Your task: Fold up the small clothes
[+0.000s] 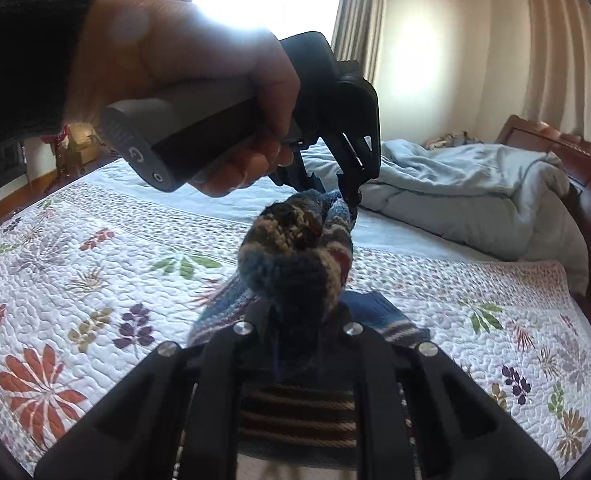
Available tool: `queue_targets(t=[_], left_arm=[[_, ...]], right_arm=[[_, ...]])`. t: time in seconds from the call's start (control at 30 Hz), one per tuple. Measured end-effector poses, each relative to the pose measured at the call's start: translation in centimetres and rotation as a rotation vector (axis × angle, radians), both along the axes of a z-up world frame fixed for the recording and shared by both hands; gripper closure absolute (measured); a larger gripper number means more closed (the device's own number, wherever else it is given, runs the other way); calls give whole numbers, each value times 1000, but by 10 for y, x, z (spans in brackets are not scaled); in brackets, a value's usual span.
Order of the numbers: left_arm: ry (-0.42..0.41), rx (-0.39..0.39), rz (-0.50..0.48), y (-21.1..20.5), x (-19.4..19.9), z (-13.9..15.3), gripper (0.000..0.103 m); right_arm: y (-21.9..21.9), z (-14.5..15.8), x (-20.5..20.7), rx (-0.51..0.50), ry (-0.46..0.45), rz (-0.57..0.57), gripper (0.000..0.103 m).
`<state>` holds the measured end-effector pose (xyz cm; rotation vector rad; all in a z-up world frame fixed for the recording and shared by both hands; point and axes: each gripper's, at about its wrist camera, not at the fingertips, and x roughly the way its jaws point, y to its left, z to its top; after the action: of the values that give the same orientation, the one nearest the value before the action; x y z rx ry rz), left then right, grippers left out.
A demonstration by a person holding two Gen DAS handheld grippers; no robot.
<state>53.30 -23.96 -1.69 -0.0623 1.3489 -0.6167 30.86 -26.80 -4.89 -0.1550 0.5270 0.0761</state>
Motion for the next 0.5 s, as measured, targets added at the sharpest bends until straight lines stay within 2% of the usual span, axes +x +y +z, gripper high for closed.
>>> queue_targets(t=[0.17, 0.3, 0.43, 0.5], left_arm=[[17, 50, -61, -68, -10, -36, 82], [40, 90, -80, -108, -18, -77, 82], [57, 144, -96, -136, -29, -113, 82], [50, 180, -106, -145, -34, -122, 82]], right_arm=[[-57, -24, -6, 59, 15, -60, 92], [-96, -59, -4, 146, 71, -99, 92], [-135, -97, -10, 296, 117, -108, 92], [-146, -111, -11, 374, 138, -106, 91]])
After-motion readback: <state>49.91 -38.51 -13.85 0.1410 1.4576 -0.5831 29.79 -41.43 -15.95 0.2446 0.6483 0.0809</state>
